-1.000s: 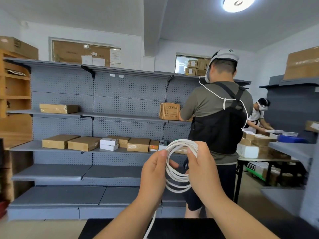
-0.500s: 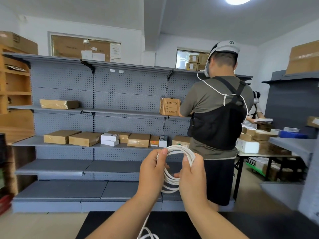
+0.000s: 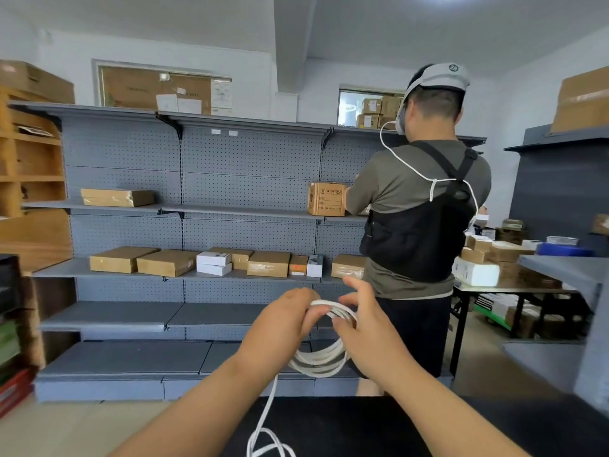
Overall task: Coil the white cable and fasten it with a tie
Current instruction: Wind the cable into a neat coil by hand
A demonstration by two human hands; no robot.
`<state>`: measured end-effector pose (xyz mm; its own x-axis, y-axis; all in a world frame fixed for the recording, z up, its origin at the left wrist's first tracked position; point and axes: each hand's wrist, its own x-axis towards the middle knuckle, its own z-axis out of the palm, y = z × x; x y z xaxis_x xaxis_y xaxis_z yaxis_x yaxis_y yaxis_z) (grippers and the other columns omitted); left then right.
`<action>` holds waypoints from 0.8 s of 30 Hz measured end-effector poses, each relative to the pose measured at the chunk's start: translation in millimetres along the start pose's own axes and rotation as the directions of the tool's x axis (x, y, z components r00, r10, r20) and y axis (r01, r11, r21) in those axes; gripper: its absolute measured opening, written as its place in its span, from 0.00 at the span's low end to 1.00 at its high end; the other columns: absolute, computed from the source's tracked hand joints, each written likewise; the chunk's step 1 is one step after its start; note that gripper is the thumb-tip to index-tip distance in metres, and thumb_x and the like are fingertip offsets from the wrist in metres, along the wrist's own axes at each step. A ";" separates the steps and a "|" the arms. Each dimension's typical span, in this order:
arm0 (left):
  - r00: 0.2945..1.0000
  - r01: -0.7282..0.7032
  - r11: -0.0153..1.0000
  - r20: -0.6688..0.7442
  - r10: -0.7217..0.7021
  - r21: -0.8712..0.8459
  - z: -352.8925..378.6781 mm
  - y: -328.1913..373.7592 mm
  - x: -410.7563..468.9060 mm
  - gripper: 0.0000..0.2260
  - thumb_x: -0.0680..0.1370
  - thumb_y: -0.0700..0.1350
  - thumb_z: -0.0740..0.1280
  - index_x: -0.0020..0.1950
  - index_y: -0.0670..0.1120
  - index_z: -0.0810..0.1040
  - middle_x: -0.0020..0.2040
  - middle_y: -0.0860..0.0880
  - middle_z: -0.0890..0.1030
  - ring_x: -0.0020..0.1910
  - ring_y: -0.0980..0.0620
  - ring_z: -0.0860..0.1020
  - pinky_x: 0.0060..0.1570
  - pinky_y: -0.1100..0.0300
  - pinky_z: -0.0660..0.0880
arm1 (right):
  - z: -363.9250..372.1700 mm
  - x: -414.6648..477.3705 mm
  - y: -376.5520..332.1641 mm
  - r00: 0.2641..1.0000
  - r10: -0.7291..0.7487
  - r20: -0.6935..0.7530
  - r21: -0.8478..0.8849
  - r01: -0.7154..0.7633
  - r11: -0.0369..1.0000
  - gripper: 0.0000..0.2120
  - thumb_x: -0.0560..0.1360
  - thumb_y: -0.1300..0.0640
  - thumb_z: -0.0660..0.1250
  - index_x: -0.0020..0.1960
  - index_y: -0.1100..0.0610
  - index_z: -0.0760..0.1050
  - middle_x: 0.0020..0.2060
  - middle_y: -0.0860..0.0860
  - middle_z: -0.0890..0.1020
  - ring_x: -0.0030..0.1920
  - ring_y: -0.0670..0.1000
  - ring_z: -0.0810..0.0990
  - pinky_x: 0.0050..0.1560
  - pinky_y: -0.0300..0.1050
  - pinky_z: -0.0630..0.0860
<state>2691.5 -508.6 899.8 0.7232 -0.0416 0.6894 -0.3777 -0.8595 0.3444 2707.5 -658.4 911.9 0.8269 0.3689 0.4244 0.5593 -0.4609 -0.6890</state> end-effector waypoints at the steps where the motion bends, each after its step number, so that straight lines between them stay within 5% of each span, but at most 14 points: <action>1: 0.999 -0.021 0.999 0.026 0.021 0.034 -0.6 -0.4 -0.2 0.15 0.80 0.54 0.57 0.54 0.45 0.75 0.45 0.52 0.75 0.47 0.51 0.74 0.40 0.63 0.61 | 0.3 -0.6 -1.4 0.999 -0.042 0.018 -0.050 0.043 0.998 0.26 0.79 0.57 0.59 0.73 0.46 0.53 0.64 0.47 0.69 0.58 0.43 0.70 0.55 0.35 0.65; 5: 0.996 -0.029 0.998 0.089 0.023 0.063 0.4 -2.4 -2.2 0.15 0.80 0.54 0.56 0.56 0.45 0.74 0.51 0.49 0.76 0.51 0.50 0.74 0.44 0.61 0.65 | 6.9 -0.3 -2.7 0.988 -0.079 0.131 -0.216 0.107 0.971 0.21 0.82 0.55 0.53 0.74 0.50 0.55 0.70 0.50 0.66 0.68 0.48 0.67 0.66 0.43 0.66; 9: 0.997 -0.025 0.999 0.075 0.022 0.047 2.6 -3.3 -4.7 0.15 0.80 0.54 0.58 0.56 0.45 0.75 0.49 0.50 0.76 0.49 0.52 0.74 0.43 0.65 0.63 | 12.3 -0.5 -0.9 0.990 -0.017 0.141 -0.348 0.066 0.935 0.12 0.82 0.54 0.51 0.61 0.54 0.68 0.51 0.50 0.70 0.47 0.50 0.73 0.50 0.47 0.71; 12: 1.000 0.014 0.998 0.023 -0.012 -0.059 3.8 -1.4 -8.1 0.12 0.78 0.53 0.61 0.53 0.46 0.76 0.42 0.56 0.74 0.41 0.57 0.72 0.39 0.70 0.64 | 11.2 -2.2 -1.6 0.995 -0.011 0.104 -0.359 0.048 0.932 0.11 0.82 0.55 0.51 0.59 0.56 0.68 0.48 0.50 0.67 0.44 0.50 0.71 0.45 0.44 0.68; 18: 0.983 0.182 0.934 0.028 -0.182 -0.308 8.8 3.0 -14.3 0.04 0.76 0.49 0.67 0.46 0.53 0.73 0.35 0.57 0.76 0.36 0.64 0.74 0.36 0.72 0.67 | 4.1 -2.5 1.2 0.998 0.039 -0.048 -0.169 -0.047 0.984 0.11 0.82 0.56 0.52 0.60 0.57 0.69 0.53 0.52 0.73 0.51 0.53 0.76 0.55 0.53 0.76; 24: 0.956 0.283 0.834 0.077 -0.281 -0.474 7.2 14.9 -15.0 0.03 0.77 0.46 0.66 0.46 0.51 0.73 0.40 0.51 0.80 0.39 0.55 0.81 0.35 0.70 0.73 | 0.8 -8.6 0.9 0.967 0.107 -0.231 0.116 -0.082 0.990 0.08 0.82 0.58 0.52 0.56 0.53 0.68 0.46 0.49 0.74 0.38 0.46 0.77 0.34 0.35 0.69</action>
<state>2679.2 -524.4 890.0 0.8426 0.1628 0.5134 -0.3838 -0.4870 0.7845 2700.8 -661.3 907.1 0.8732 0.1207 0.4722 0.4789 -0.3927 -0.7851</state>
